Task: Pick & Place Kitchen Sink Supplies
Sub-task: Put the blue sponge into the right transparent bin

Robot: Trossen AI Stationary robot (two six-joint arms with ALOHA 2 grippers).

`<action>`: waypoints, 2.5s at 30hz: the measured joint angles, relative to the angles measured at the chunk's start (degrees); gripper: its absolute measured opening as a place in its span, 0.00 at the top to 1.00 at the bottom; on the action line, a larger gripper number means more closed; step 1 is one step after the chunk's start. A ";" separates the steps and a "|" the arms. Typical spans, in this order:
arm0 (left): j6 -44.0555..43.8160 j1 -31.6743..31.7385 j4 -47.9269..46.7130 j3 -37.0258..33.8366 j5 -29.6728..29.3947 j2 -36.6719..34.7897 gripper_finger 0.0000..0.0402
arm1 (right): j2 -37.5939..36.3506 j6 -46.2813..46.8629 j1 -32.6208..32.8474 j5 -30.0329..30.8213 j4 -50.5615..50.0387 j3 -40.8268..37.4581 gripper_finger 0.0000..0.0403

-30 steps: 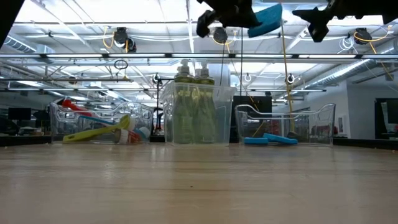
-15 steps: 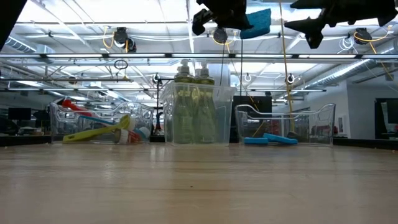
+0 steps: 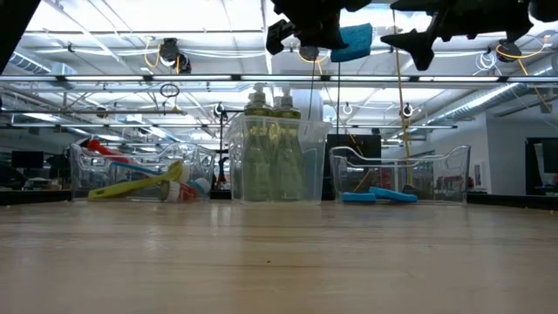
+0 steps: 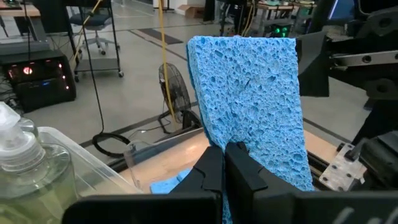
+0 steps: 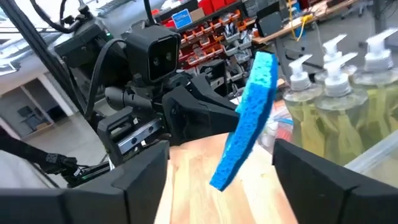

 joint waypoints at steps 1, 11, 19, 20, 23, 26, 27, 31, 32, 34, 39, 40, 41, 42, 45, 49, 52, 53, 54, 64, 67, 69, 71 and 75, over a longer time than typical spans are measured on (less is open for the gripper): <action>0.00 0.00 -0.17 -0.02 -0.03 0.00 1.00 | 0.75 0.61 0.51 0.69 0.47 0.00 0.29; -1.86 0.15 -3.21 -0.02 -0.44 0.00 1.00 | 6.10 1.81 4.92 6.72 6.34 0.00 0.17; -1.88 0.02 -3.49 -0.02 -0.35 0.00 1.00 | 9.48 1.88 5.44 13.11 6.95 0.00 0.17; -1.93 -0.01 -3.49 -0.02 -0.35 0.00 1.00 | 9.87 1.88 5.41 13.17 7.36 0.00 0.17; -2.12 -0.28 -3.47 -0.02 -0.23 0.00 1.00 | 11.30 2.03 5.44 13.06 10.21 0.00 0.17; -2.55 -0.28 -3.45 -0.02 0.28 0.00 1.00 | 12.77 2.24 5.46 12.89 12.11 0.00 0.18; -2.80 -0.28 -3.45 -0.02 0.56 0.00 1.00 | 13.20 2.37 5.49 12.89 12.33 0.00 0.19; -2.99 -0.24 -3.47 -0.03 1.70 0.00 1.00 | 15.05 3.00 6.26 13.08 12.48 0.00 0.28; -3.04 -0.22 -3.61 -0.04 1.69 0.00 1.00 | 15.37 3.02 6.52 13.07 12.48 0.00 0.32; -3.05 -0.22 -4.11 -0.04 1.69 0.00 1.00 | 15.66 3.02 6.84 13.06 12.48 0.00 0.40; -3.44 -0.22 -5.63 -0.06 1.68 0.00 1.00 | 15.24 3.00 6.79 13.00 12.41 0.00 0.65; -3.73 -0.22 -6.26 -0.06 1.68 0.00 1.00 | 14.95 2.94 6.79 12.99 12.43 0.00 0.71; -4.19 -0.22 -6.99 -0.06 1.68 0.00 1.00 | 14.69 2.66 6.77 13.00 12.47 0.00 0.76; -4.53 -0.22 -7.27 -0.06 1.67 0.00 1.00 | 14.45 2.45 6.77 13.03 12.40 0.00 0.82; -3.87 -0.22 -7.16 -0.06 1.81 0.00 0.98 | 13.72 0.95 6.77 13.08 11.76 -0.02 0.96; -3.55 -0.23 -6.94 -0.07 1.85 0.00 0.91 | 12.72 0.88 6.79 14.97 9.83 -0.02 0.98; -2.87 -0.22 -7.34 -0.07 1.84 0.00 0.88 | 11.91 -0.45 6.73 16.72 8.15 -0.02 0.99; -2.00 -0.22 -7.45 -0.06 1.84 0.00 0.88 | 11.51 -0.59 6.75 17.48 7.36 -0.02 0.99; -1.10 -0.22 -7.41 -0.06 1.83 0.00 0.87 | 11.03 -0.94 6.69 18.14 6.21 -0.02 0.99; 1.12 -1.14 -16.28 -0.10 -0.81 -4.63 0.76 | 1.66 -6.53 4.23 29.58 -5.77 -0.02 1.00; -1.47 -1.67 -24.14 -0.10 -0.79 -7.35 0.72 | -1.56 -8.94 3.97 34.85 -9.63 -0.02 1.00; -4.35 -2.11 -29.86 -0.11 -0.83 -9.10 0.70 | -3.49 -10.28 3.99 37.96 -12.39 -0.02 1.00; -7.70 -2.69 -35.53 -0.10 -0.87 -10.33 0.68 | -5.28 -11.53 3.99 40.10 -14.15 -0.02 1.00; -14.97 -4.12 -45.15 -0.66 -1.15 -11.81 0.69 | -7.99 -12.86 3.99 43.02 -17.41 -0.02 1.00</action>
